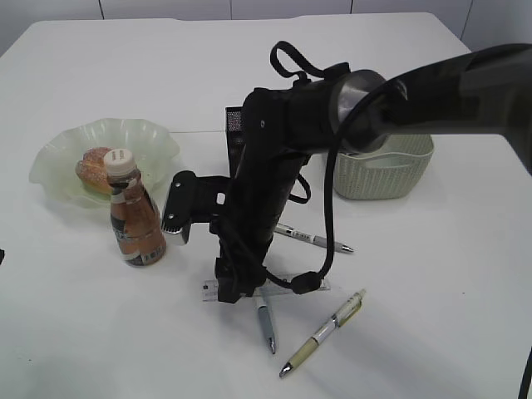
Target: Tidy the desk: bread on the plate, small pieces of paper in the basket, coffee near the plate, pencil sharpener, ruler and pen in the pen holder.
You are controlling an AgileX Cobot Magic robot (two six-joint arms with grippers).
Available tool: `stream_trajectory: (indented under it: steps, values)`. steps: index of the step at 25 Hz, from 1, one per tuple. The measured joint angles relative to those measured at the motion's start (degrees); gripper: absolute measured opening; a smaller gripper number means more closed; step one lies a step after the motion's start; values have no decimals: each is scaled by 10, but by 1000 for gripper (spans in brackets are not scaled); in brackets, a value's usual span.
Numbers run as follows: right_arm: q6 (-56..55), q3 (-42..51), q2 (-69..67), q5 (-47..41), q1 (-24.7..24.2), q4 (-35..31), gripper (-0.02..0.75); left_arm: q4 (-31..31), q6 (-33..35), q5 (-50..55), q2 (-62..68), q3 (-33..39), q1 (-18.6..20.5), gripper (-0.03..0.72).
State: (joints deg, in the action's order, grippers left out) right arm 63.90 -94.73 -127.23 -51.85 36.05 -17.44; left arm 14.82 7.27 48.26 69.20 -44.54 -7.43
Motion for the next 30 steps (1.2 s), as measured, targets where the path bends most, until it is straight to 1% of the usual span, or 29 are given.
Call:
stream_trajectory:
  steps: [22, 24, 30]
  values:
    - [1, -1, -26, 0, 1, -4, 496, -1, 1, 0, 1, 0, 0, 278]
    - [1, -1, -26, 0, 1, -1, 473, -1, 1, 0, 1, 0, 0, 278]
    - [1, -1, -26, 0, 1, 4, 347, -1, 1, -3, 1, 0, 0, 278]
